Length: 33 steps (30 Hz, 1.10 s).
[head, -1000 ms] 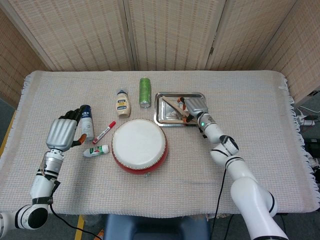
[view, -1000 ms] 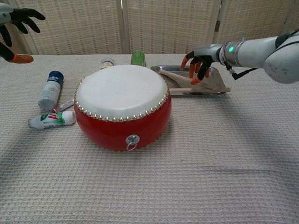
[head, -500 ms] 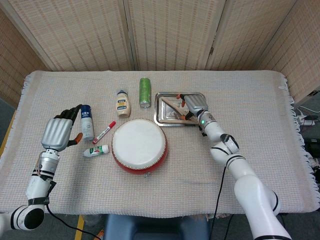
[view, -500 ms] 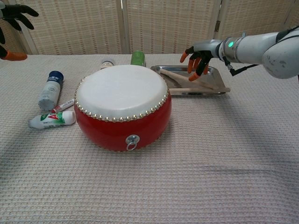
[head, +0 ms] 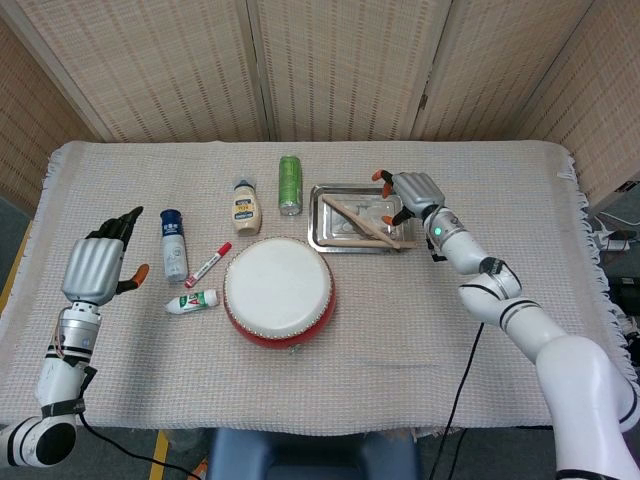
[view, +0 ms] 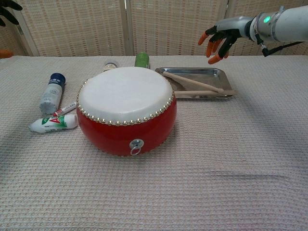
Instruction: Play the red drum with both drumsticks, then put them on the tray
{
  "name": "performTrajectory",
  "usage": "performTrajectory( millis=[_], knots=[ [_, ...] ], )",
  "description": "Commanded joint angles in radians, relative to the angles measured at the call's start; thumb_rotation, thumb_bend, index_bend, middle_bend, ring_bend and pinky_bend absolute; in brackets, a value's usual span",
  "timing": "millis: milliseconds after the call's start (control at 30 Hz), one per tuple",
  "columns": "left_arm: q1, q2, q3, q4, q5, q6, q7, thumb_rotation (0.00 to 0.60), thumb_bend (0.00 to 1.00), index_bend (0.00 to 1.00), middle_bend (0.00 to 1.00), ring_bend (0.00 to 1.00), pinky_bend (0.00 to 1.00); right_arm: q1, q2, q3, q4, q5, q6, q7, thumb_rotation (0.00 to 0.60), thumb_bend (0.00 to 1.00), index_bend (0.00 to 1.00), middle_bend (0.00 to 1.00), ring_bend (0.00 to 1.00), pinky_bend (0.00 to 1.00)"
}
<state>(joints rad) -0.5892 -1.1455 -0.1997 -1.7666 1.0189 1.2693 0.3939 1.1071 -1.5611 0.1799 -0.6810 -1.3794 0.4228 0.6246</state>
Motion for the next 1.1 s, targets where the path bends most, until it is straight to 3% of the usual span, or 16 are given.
performTrajectory(
  millis=[33,200,367,733,900,1100],
  knots=[
    [0.035,0.015,0.007,0.012,0.021,0.02,-0.045,0.6,0.34,0.06,0.17,0.17,0.36,-0.178,0.26,0.008,-0.407,0.054,0.226,-0.183,0.6,0.23,0.17,0.33,0.2,0.4],
    [0.082,0.023,0.025,0.028,0.054,0.041,-0.105,0.6,0.34,0.08,0.17,0.17,0.34,-0.357,0.447,-0.025,-0.733,0.131,0.432,-0.398,0.6,0.23,0.11,0.26,0.13,0.32],
    [0.137,0.022,0.067,0.041,0.1,0.064,-0.142,0.6,0.34,0.08,0.17,0.17,0.3,-0.54,0.546,-0.085,-0.905,0.112,0.673,-0.515,0.6,0.23,0.0,0.16,0.04,0.21],
    [0.264,-0.004,0.128,0.037,0.152,0.157,-0.175,0.6,0.34,0.08,0.16,0.15,0.27,-0.858,0.482,-0.194,-0.865,-0.053,1.084,-0.479,0.6,0.23,0.0,0.08,0.0,0.13],
    [0.316,-0.043,0.138,0.041,0.199,0.241,-0.162,0.6,0.34,0.07,0.15,0.15,0.26,-0.93,0.456,-0.211,-0.861,-0.097,1.165,-0.463,0.6,0.23,0.0,0.08,0.0,0.1],
    [0.358,-0.062,0.151,0.042,0.24,0.286,-0.143,0.6,0.34,0.07,0.15,0.15,0.26,-0.974,0.451,-0.217,-0.879,-0.121,1.19,-0.463,0.6,0.23,0.0,0.08,0.0,0.08]
  ],
)
